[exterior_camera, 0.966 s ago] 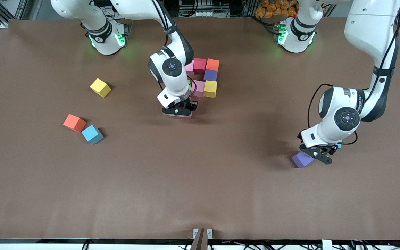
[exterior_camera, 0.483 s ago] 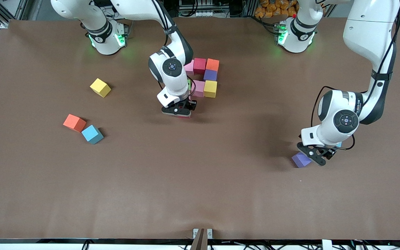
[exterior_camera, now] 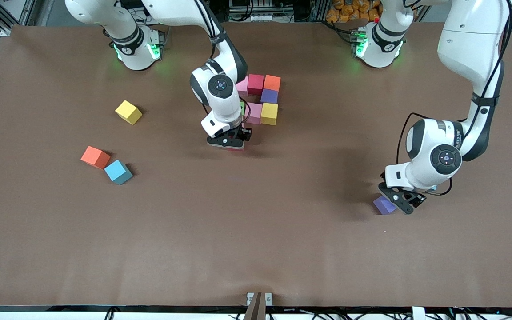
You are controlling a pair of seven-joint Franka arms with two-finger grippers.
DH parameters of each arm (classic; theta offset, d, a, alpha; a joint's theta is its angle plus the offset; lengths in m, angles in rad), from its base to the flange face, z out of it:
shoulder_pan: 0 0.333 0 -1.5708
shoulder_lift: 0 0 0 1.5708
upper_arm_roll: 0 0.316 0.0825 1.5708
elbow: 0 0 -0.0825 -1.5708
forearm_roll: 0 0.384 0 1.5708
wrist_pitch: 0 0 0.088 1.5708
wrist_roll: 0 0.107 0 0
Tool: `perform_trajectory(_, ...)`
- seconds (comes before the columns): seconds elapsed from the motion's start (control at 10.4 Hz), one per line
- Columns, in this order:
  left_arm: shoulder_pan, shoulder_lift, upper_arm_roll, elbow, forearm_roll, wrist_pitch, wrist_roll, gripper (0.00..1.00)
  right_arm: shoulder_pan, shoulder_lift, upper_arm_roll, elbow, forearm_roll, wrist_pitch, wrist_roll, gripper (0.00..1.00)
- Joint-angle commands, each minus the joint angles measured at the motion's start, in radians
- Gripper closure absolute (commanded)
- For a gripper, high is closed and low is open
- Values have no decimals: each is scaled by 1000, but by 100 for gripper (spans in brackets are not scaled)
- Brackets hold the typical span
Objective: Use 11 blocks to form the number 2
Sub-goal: 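Grasp the purple cube with the left gripper while the right gripper releases pink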
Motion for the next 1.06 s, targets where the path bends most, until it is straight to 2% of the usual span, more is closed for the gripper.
perform_trajectory(0.0,-3,22,7,40,-25,4,56,0,6,-25,5,-38,-12,-6,28,71)
perform_trajectory(0.97,-5,65,4,87,-25,11,107,0,6,-26,4,-46,-21,-4,28,71)
